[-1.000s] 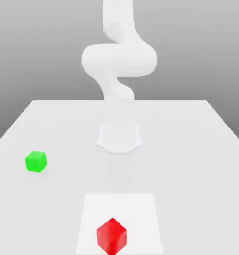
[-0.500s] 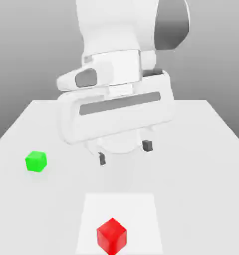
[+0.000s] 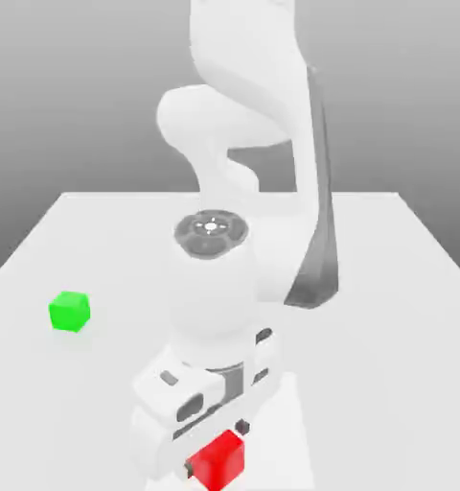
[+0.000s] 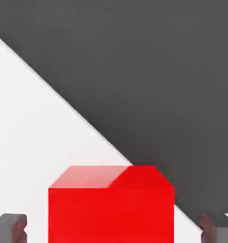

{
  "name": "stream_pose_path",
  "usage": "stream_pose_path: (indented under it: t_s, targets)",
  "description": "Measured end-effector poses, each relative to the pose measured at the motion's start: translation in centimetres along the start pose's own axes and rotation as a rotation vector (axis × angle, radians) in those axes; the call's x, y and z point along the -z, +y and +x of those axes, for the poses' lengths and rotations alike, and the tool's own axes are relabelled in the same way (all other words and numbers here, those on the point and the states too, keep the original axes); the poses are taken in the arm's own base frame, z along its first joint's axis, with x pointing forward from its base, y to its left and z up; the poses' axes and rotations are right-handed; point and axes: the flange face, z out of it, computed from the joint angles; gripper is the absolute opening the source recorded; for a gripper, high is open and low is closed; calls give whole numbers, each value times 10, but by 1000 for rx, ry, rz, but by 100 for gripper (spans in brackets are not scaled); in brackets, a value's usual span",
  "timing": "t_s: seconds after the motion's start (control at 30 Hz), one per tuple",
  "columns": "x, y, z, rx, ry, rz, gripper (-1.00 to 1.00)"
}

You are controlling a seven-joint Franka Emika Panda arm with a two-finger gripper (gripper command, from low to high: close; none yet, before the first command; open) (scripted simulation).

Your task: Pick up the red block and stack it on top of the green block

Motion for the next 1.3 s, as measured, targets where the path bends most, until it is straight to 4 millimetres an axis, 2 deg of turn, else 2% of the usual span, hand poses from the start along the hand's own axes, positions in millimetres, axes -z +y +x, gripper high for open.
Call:
stream_pose_path:
  t_s: [0.13, 0.17, 0.33, 0.47, 0.53, 0.63, 0.87, 0.97, 1.07, 1.23, 1.3]
  targets:
    - [-4, 0, -1, 0, -2, 0, -100]
    - [1, 0, 0, 0, -2, 0, -100]
    - [56, 3, -1, 6, -1, -1, -100]
    - [88, 70, -21, 119, -2, -25, -100]
    - [99, 117, -41, 156, -6, -35, -100]
    - [113, 169, -75, 242, -17, -44, -100]
    - [125, 238, -160, 513, -39, -37, -100]
    - [123, 260, -202, 620, -41, -26, -100]
    - [118, 273, -243, 731, -36, -13, -100]
    - [103, 279, -304, 925, -11, 1, -100]
    - [95, 279, -313, 962, -2, 0, -100]
